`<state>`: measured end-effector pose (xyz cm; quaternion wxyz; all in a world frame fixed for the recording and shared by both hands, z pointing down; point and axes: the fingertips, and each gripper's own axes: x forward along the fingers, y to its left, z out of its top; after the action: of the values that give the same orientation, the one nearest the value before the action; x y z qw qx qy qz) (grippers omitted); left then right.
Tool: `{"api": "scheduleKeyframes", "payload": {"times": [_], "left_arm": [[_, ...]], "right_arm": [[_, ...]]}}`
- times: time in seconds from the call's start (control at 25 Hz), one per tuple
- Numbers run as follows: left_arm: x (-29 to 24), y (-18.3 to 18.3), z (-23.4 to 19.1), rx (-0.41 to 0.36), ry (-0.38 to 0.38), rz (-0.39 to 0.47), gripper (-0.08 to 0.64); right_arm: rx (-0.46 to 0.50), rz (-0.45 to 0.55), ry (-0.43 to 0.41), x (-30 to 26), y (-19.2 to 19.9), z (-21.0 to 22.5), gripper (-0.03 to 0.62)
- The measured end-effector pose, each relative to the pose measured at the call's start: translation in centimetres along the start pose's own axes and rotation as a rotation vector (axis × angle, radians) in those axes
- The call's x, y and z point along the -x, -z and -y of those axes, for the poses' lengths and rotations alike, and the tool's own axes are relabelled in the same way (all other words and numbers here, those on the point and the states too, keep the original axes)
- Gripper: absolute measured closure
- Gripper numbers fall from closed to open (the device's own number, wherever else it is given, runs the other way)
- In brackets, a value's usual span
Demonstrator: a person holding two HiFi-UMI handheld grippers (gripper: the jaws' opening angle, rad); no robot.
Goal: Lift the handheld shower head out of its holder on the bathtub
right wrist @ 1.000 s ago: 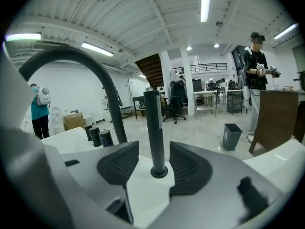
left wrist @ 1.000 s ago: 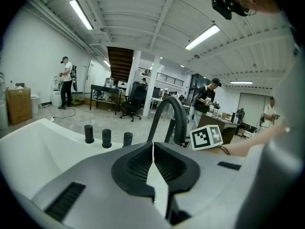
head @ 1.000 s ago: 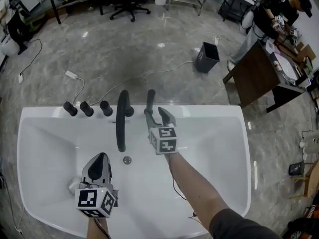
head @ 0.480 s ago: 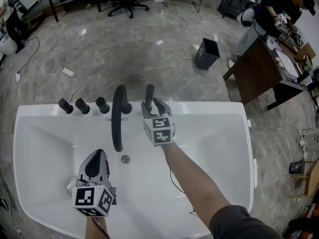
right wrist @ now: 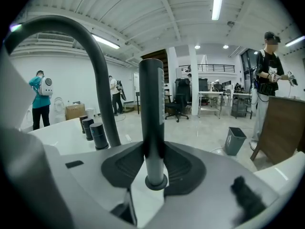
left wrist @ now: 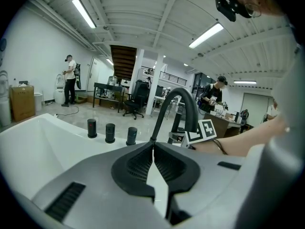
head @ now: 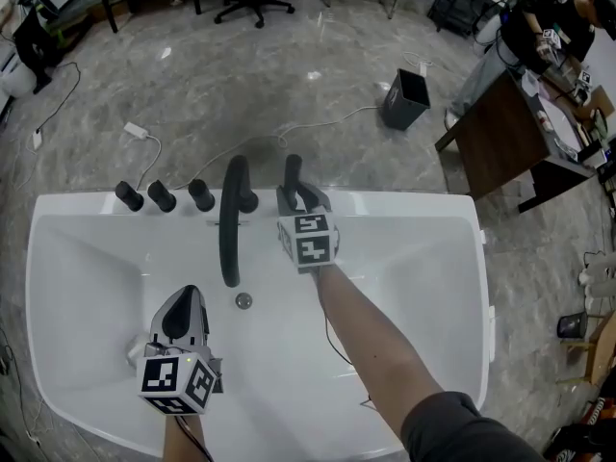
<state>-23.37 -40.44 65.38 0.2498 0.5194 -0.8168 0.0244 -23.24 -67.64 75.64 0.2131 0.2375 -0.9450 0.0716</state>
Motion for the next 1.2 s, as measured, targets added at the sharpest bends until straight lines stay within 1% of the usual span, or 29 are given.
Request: {"api": "scheduleKeyframes", "payload": {"times": [0.12, 0.24, 0.48, 0.6, 0.84, 1.04, 1.2], "left_arm": [[0.2, -0.7, 0.2, -0.001, 0.005, 0.013, 0.543], [0.4, -1.6, 0.6, -0.002, 0.009, 0.022, 0.543], [1.4, -2.4, 1.7, 0.001, 0.021, 0.016, 0.543], [2.6, -3.2, 2.4, -0.006, 0.027, 0.021, 0.543], [6.1, -5.3, 3.3, -0.016, 0.044, 0.049, 0.543], [9.7, -6.7, 5.5, -0.044, 0.082, 0.073, 0.543], [13.3, -7.2, 6.6, -0.052, 0.107, 0.085, 0.543]], "right_arm": [[-0.024, 0.033, 0.002, 1.3, -0.8, 0.3, 0.457], [-0.047, 0.08, 0.013, 3.2, -2.6, 0.8, 0.457], [-0.019, 0.161, -0.005, 7.5, -6.4, 0.4, 0.457], [-0.019, 0.209, -0.014, 10.4, -8.9, 0.3, 0.457], [-0.053, 0.297, -0.014, 17.5, -13.9, -0.5, 0.457], [-0.022, 0.34, -0.009, 24.0, -16.4, -1.8, 0.457], [-0.014, 0.379, 0.002, 29.2, -17.9, -3.4, 0.457]]}}
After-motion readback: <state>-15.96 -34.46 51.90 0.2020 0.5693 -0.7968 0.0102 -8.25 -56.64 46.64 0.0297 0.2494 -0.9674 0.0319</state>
